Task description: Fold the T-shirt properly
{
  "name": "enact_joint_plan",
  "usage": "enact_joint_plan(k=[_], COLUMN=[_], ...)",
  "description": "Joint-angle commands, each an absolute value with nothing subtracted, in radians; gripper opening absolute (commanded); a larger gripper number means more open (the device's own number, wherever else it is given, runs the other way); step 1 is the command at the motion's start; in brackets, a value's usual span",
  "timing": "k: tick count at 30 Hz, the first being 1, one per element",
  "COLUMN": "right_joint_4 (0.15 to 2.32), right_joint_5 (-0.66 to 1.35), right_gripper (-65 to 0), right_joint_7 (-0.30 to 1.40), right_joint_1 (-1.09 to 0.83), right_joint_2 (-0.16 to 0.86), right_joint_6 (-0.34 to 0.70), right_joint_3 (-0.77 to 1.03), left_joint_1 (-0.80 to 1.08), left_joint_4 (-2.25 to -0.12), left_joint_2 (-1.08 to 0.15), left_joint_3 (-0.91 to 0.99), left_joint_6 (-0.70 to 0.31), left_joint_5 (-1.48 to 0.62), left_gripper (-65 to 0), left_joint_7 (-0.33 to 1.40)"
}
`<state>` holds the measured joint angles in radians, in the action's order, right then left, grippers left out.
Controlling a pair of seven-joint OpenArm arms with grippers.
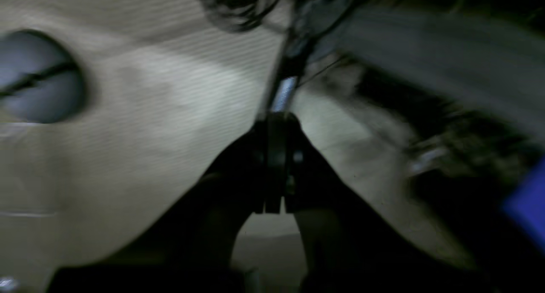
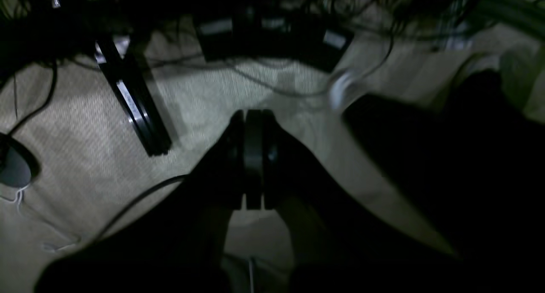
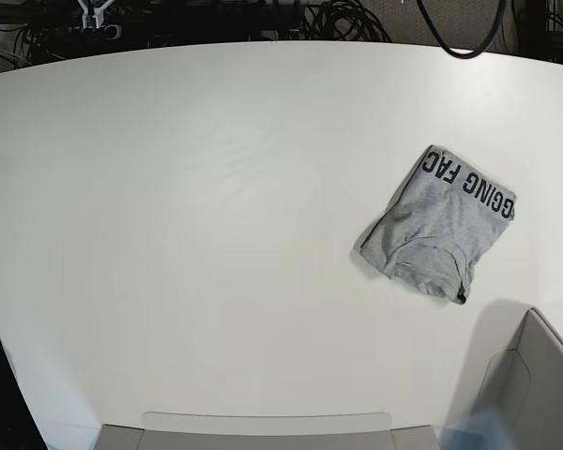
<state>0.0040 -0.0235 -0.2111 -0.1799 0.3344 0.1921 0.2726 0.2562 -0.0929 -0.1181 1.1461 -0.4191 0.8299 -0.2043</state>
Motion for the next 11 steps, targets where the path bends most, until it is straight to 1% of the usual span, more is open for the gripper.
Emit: enact_joint_plan(k=[1, 2, 4, 6, 7, 8, 11], right_joint_4=[0.000, 0.000, 0.000, 0.004, 0.004, 0.007, 0.007], right_joint_5=[-0.031, -0.053, -0.108, -0.160, -0.177, -0.189, -0.200], right_gripper=[-65.0, -65.0, -65.0, -65.0, -65.0, -65.0, -65.0], right_joint_7=[-0.213, -0.217, -0.219, -0.219, -0.219, -0.219, -0.219], right_joint_1=[-0.186, -0.185, -0.174, -0.166, -0.163, -0.163, -0.148], right_joint_2=[0.352, 0.352, 0.349, 0.346, 0.340, 0.326, 0.315], right_joint_6=[0.125, 0.053, -0.097, -0.249, -0.303, -0.341, -0.351], right_joint_3=[0.268, 0.260, 0.231, 0.202, 0.196, 0.193, 0.194], left_joint_1=[0.255, 0.255, 0.234, 0.225, 0.223, 0.223, 0.223], left_joint_4=[-0.093, -0.093, -0.091, -0.091, -0.091, -0.091, -0.091], left_joint_2=[-0.120, -0.119, -0.119, -0.119, -0.119, -0.119, -0.117], left_joint_3=[1.145, 1.145, 1.145, 1.145, 1.145, 1.145, 1.145], left_joint_6=[-0.317, -0.277, -0.232, -0.231, -0.231, -0.231, -0.231], left_joint_5=[0.862, 0.868, 0.868, 0.868, 0.868, 0.868, 0.868], left_gripper=[-65.0, -65.0, -65.0, -65.0, -65.0, -65.0, -65.0], left_joint_7=[-0.203, -0.188, -0.159, -0.143, -0.143, -0.143, -0.143])
